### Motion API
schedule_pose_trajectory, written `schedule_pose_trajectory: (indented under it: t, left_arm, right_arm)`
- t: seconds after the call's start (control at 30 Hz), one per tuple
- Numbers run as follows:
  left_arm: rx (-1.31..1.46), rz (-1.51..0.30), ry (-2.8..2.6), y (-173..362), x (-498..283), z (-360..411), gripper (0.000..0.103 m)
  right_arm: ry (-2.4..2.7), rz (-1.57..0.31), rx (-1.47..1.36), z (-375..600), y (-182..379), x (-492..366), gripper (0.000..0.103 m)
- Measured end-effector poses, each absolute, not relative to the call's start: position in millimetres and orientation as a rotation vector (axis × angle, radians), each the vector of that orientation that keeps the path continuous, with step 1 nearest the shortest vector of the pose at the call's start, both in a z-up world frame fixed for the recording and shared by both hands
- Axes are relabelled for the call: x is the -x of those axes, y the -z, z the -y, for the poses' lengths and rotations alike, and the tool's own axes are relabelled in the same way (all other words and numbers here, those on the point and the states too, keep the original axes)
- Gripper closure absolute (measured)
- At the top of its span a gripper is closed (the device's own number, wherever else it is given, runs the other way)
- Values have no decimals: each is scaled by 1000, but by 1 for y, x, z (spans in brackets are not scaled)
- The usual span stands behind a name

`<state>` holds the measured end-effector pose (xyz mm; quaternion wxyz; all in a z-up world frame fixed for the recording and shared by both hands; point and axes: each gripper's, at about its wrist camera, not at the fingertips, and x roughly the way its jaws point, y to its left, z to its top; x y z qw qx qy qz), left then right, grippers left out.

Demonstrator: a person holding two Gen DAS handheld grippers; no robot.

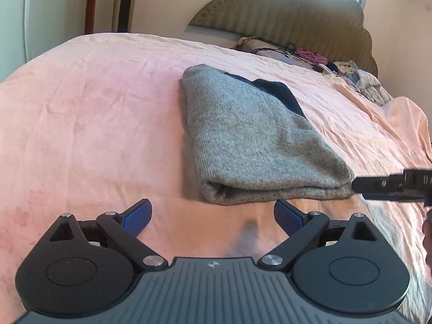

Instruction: Fold small clothes

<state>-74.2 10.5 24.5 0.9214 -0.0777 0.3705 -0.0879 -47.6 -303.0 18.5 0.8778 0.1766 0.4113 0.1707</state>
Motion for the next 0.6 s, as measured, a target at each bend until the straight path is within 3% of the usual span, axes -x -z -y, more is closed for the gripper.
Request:
schedule_pose_trajectory:
  t: [0.23, 0.3, 0.6]
  left_arm:
    - [10, -754, 74, -8, 78, 18, 5]
    - [-33, -749, 60, -5, 81, 23, 0]
    - [-30, -742, 45, -5, 81, 24, 0]
  right_arm:
    - [-158, -798, -50, 255, 10, 77, 0]
    - [-117, -776, 41, 243, 17, 84, 0]
    - [-62, -727, 16, 240, 19, 91, 0]
